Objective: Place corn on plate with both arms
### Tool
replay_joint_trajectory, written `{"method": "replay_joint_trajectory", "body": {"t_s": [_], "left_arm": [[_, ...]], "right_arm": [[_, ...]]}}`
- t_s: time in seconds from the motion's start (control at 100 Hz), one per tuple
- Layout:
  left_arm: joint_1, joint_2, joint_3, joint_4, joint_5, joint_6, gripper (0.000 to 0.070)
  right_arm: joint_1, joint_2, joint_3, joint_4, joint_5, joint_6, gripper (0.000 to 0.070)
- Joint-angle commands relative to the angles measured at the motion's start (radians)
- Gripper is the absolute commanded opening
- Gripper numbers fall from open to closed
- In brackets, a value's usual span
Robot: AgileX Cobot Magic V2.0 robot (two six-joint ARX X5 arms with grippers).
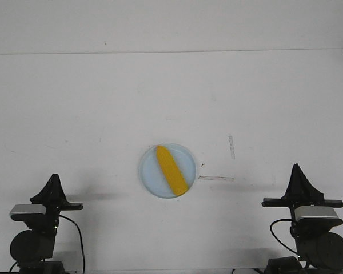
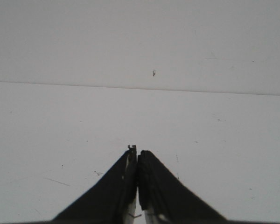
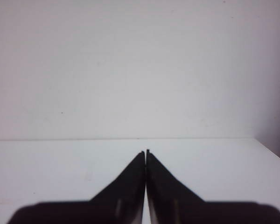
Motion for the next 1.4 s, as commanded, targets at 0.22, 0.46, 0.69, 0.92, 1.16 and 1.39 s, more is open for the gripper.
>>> {"method": "replay_joint_trajectory", "body": {"t_s": [0.22, 0.46, 0.69, 0.92, 1.16, 1.39], "left_arm": [[0.001, -0.031, -0.063, -0.006, 0.013, -0.011, 0.0001], [0.001, -0.031, -0.063, -0.003, 0.013, -0.001, 0.0001], [0.001, -0.031, -0.063, -0.002, 0.013, -0.002, 0.0001], [0.001, -0.031, -0.063, -0.002, 0.013, -0.002, 0.0001], [0.001, -0.031, -0.063, -0.002, 0.013, -0.002, 0.0001], [0.001, -0.031, -0.063, -0.002, 0.013, -0.002, 0.0001]], "right_arm": [[0.001, -0.003, 0.002, 0.01, 0.0, -0.005, 0.0003], [0.001, -0.003, 0.002, 0.01, 0.0, -0.004, 0.0003], [0.001, -0.003, 0.002, 0.01, 0.0, -0.005, 0.0003], [0.001, -0.003, 0.002, 0.01, 0.0, -0.005, 0.0003], [0.001, -0.003, 0.002, 0.01, 0.0, -0.005, 0.0003], [0.001, -0.003, 0.002, 0.011, 0.0, -0.004, 0.0003]]}}
